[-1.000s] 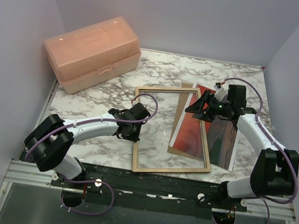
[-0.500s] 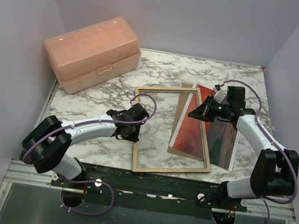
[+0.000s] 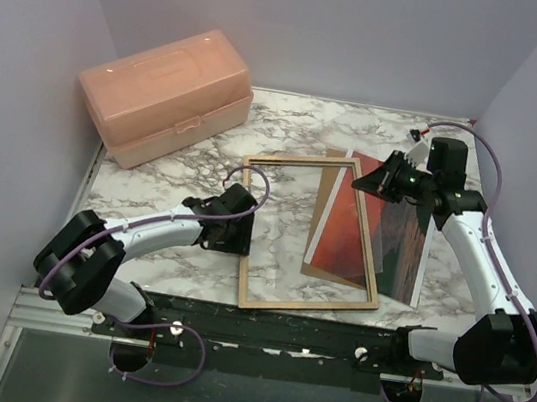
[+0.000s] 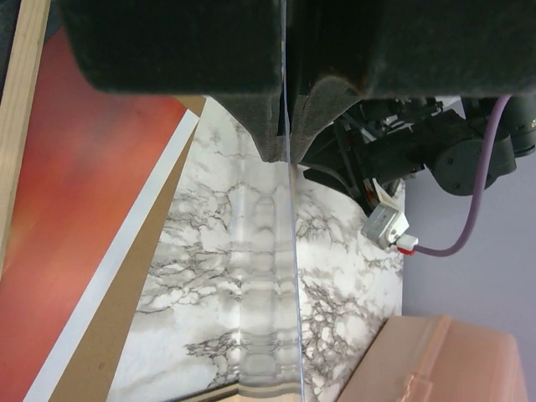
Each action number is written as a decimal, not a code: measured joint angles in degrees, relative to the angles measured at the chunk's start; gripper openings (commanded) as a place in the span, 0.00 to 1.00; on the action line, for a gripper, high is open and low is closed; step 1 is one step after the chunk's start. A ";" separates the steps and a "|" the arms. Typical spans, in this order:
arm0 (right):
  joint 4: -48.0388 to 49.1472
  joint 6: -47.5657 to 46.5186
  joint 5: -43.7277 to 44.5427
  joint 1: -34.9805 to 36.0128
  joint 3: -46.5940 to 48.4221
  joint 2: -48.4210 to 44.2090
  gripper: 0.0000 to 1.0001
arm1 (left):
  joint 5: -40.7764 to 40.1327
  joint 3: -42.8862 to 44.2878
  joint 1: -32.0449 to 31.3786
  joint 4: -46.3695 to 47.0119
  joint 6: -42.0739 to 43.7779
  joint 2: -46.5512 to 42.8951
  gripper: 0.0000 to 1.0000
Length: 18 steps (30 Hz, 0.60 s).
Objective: Put the photo into the frame
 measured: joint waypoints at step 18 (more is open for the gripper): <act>-2.95 0.00 4.37 0.00 1.31 -0.74 0.00 | 0.13 4.68 -0.24 2.05 1.53 7.37 0.11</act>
